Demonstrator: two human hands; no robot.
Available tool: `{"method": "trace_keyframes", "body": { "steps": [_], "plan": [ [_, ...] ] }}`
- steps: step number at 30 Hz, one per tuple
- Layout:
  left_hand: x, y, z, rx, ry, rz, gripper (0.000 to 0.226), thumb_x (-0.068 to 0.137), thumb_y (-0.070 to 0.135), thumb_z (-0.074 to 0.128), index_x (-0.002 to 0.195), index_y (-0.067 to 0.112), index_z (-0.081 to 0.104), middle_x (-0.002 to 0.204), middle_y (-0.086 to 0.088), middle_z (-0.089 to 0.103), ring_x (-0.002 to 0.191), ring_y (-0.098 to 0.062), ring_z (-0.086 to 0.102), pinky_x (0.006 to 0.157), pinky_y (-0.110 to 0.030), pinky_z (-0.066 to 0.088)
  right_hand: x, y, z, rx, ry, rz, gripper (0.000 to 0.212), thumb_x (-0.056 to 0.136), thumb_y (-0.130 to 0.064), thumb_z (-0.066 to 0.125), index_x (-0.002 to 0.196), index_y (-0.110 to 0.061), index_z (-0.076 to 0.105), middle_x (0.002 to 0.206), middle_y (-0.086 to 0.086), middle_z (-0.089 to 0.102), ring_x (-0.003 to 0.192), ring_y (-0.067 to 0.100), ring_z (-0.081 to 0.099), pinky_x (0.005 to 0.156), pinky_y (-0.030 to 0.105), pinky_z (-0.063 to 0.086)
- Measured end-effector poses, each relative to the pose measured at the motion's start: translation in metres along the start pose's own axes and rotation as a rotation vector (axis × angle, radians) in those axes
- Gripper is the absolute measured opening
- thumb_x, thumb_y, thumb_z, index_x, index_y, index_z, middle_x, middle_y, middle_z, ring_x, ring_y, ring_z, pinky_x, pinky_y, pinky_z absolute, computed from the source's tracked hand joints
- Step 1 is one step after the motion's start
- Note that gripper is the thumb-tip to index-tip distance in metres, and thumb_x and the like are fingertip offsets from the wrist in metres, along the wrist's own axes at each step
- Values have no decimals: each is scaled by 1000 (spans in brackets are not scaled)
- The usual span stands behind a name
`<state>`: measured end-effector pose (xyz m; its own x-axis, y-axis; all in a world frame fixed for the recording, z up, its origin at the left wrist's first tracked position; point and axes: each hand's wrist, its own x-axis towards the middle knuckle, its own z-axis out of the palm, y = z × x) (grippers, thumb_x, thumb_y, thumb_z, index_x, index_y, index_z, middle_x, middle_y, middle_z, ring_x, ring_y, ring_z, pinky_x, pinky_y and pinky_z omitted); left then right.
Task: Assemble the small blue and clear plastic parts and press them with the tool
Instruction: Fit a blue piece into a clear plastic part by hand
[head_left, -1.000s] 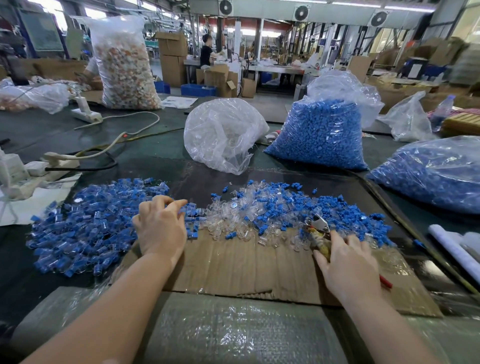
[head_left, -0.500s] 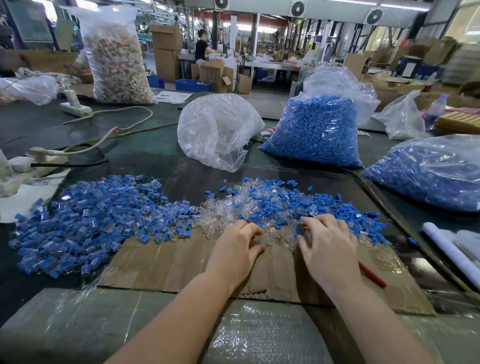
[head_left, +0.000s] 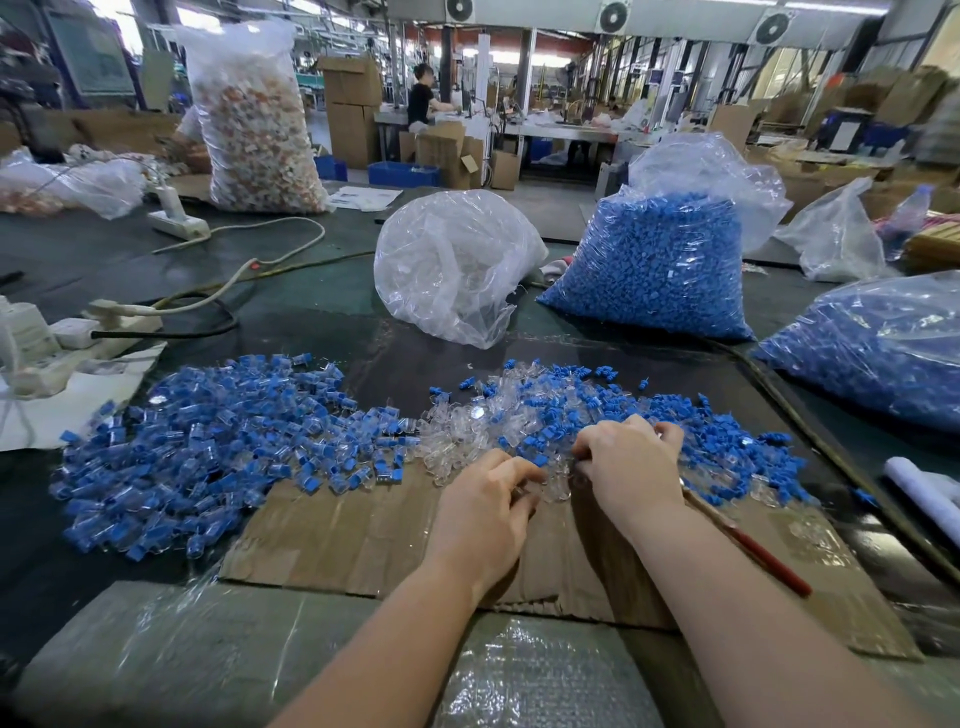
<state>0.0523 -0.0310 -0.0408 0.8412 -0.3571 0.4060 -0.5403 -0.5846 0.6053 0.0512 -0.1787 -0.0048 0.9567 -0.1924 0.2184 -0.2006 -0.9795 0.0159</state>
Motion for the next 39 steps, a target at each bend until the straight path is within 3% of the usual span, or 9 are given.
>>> {"method": "trace_keyframes", "body": {
  "steps": [7, 11, 16, 22, 27, 31, 37, 39],
  "plan": [
    [-1, 3, -5, -41, 35, -43, 11, 88, 23, 63, 98, 23, 64, 90, 18, 54, 81, 0, 52, 73, 0, 35, 7, 1, 0, -62, -3, -48, 16, 93, -14, 51, 94, -27, 60, 92, -7, 64, 94, 17, 51, 99, 40, 25],
    [-1, 2, -6, -67, 38, -62, 12, 86, 21, 65, 98, 21, 66, 86, 18, 52, 79, 1, 51, 72, 3, 32, 3, 2, 0, -86, 30, -63, 21, 92, -8, 45, 91, -24, 58, 80, -7, 54, 86, 18, 47, 97, 38, 27],
    [0, 1, -5, -111, 23, -79, 18, 86, 21, 65, 103, 21, 68, 87, 19, 53, 79, 6, 49, 74, 6, 31, -15, 1, -1, 112, 185, -10, 12, 95, -15, 47, 94, -23, 56, 88, -7, 64, 88, 16, 52, 88, 32, 28],
    [1, 0, -6, -228, 2, -155, 10, 85, 18, 66, 90, 26, 68, 75, 22, 59, 74, 11, 55, 71, 0, 40, -53, -14, 9, 514, 345, 23, 4, 86, -12, 63, 89, -15, 64, 81, -2, 65, 79, 19, 55, 81, 39, 41],
    [1, 1, -8, -301, 2, -182, 19, 86, 14, 64, 96, 29, 65, 75, 14, 61, 65, 7, 55, 65, -4, 40, -61, -18, 15, 570, 334, -16, 6, 86, -13, 65, 91, -17, 66, 85, -4, 67, 81, 19, 56, 79, 33, 33],
    [1, 2, -10, -334, -23, -179, 19, 87, 11, 63, 89, 30, 65, 75, 13, 63, 66, 12, 56, 64, -3, 41, -63, -17, 18, 596, 288, -28, 6, 86, -17, 64, 92, -19, 66, 86, -6, 67, 81, 16, 56, 79, 32, 32],
    [0, 2, -10, -294, -78, -158, 15, 86, 14, 65, 91, 29, 66, 77, 15, 64, 72, 5, 59, 72, -13, 49, -64, -18, 17, 629, 277, -7, 4, 83, -17, 66, 84, -20, 64, 80, -8, 65, 78, 16, 55, 77, 32, 32],
    [-1, 2, -9, -283, -89, -136, 14, 85, 14, 66, 93, 26, 68, 79, 15, 65, 73, 6, 59, 71, -9, 47, -65, -18, 17, 642, 272, -2, 4, 82, -18, 67, 82, -20, 64, 79, -7, 65, 78, 16, 54, 76, 31, 32]
  ]
}}
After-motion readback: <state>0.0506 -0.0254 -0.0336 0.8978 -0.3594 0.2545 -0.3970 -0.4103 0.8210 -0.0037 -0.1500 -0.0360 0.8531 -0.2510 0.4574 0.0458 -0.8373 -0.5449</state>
